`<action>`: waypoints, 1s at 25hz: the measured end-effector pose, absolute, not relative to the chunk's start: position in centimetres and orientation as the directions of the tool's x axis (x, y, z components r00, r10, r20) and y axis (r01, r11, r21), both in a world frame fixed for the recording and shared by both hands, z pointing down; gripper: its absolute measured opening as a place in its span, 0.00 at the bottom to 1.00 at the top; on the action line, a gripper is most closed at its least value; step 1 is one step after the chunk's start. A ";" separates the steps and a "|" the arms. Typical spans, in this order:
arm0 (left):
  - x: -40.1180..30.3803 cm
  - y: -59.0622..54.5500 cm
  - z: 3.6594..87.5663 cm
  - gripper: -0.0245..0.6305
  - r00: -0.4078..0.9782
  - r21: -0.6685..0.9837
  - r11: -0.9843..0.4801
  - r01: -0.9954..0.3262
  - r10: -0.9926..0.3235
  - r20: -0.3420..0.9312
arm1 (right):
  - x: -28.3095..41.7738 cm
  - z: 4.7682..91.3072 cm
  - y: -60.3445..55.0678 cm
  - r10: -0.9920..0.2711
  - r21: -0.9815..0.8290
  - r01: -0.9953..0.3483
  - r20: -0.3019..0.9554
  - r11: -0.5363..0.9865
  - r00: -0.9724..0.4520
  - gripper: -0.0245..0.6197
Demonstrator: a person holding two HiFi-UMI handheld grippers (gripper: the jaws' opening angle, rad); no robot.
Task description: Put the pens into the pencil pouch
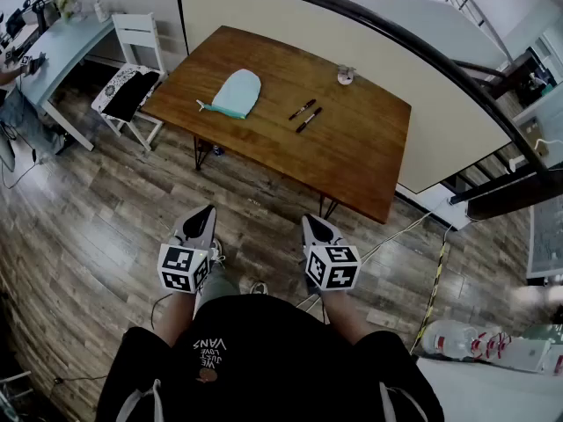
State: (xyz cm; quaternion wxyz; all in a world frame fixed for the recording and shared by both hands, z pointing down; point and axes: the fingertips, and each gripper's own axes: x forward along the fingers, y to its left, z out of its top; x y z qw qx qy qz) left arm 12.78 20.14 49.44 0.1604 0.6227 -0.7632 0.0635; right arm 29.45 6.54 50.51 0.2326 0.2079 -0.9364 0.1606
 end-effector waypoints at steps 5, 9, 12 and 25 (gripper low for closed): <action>10.7 19.0 49.8 0.05 -0.142 0.132 0.192 -0.973 -0.938 0.316 | 27.5 50.9 5.7 -0.335 -0.209 -0.494 0.513 0.844 -0.790 0.06; 7.8 17.8 49.5 0.05 -0.096 0.161 0.149 -0.976 -0.950 0.296 | 24.9 50.5 5.0 -0.357 -0.246 -0.519 0.490 0.818 -0.795 0.06; 5.6 16.6 49.3 0.05 -0.062 0.155 0.109 -0.982 -0.957 0.283 | 23.0 50.5 4.0 -0.391 -0.265 -0.558 0.486 0.786 -0.781 0.06; -4.1 12.9 49.9 0.13 0.133 0.158 -0.087 -0.984 -0.942 0.309 | 16.5 51.9 1.4 -0.573 -0.267 -0.762 0.527 0.590 -0.628 0.16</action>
